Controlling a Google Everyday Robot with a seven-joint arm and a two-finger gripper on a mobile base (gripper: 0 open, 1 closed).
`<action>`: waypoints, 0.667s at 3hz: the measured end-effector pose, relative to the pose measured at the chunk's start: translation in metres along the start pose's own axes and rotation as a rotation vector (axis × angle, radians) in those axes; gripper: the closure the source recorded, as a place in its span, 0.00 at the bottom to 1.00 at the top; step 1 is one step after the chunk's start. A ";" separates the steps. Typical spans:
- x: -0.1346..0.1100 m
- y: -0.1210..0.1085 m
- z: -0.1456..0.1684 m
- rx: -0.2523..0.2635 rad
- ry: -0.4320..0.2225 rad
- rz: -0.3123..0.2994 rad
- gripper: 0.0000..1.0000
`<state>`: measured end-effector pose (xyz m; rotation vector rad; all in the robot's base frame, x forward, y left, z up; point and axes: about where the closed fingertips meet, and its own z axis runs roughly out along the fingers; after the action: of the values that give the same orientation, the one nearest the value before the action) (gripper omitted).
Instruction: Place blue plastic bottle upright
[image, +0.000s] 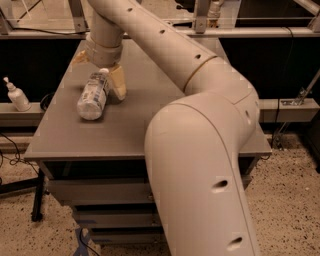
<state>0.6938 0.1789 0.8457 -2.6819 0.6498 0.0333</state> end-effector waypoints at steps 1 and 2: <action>-0.014 -0.008 0.009 -0.066 -0.031 -0.061 0.18; -0.014 -0.013 0.015 -0.110 -0.051 -0.093 0.42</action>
Offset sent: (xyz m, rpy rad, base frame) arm -0.0136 0.0001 0.0001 -0.2136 0.1753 0.1923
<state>0.6880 0.2011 0.8377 -2.8037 0.5209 0.1156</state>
